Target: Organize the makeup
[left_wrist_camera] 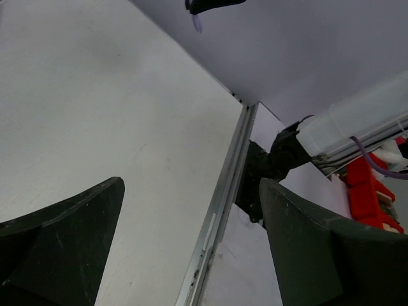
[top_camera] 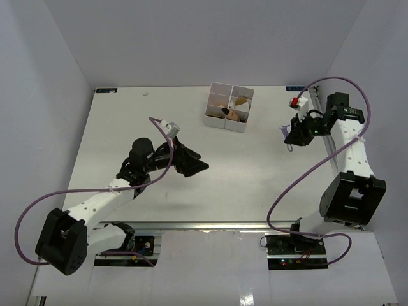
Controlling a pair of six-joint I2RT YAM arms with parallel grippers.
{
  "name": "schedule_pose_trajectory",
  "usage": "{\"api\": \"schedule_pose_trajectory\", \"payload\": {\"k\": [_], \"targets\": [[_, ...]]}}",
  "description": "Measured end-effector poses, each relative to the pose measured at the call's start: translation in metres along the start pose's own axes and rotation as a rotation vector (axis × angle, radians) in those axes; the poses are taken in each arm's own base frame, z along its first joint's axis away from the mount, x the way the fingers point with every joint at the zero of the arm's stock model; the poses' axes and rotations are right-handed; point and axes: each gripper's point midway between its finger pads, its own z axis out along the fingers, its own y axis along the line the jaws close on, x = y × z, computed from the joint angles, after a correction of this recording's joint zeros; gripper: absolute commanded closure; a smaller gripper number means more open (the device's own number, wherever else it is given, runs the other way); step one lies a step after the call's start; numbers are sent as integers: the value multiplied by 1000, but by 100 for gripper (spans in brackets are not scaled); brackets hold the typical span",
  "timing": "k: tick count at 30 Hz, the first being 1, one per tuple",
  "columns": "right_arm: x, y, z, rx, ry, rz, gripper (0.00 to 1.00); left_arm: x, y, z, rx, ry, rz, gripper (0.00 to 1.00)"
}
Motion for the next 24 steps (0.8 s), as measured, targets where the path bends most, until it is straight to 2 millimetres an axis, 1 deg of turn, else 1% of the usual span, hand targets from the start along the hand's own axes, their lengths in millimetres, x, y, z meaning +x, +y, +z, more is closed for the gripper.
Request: {"api": "schedule_pose_trajectory", "payload": {"k": [2, 5, 8, 11, 14, 17, 21, 24], "targets": [[-10, 26, -3, -88, -62, 6, 83, -2, -18, 14, 60, -10, 15, 6], [-23, 55, -6, -213, -151, 32, 83, 0, -49, 39, 153, -6, 51, 11], [-31, 80, -9, -300, -217, 58, 83, -2, -64, 65, 204, -22, 77, 14], [-43, 101, -15, -355, -275, 43, 82, -1, -58, 85, 203, -53, 89, 16], [-58, 126, -22, -410, -331, 6, 82, 2, -44, 107, 187, -71, 90, 17], [-69, 144, -28, -454, -374, -24, 82, 7, -28, 127, 163, -72, 88, 18], [-77, 156, -31, -495, -406, -37, 82, 10, -19, 144, 157, -77, 127, 19], [-81, 165, -34, -518, -423, -54, 82, -5, -23, 155, 170, -120, 205, 19]]}}
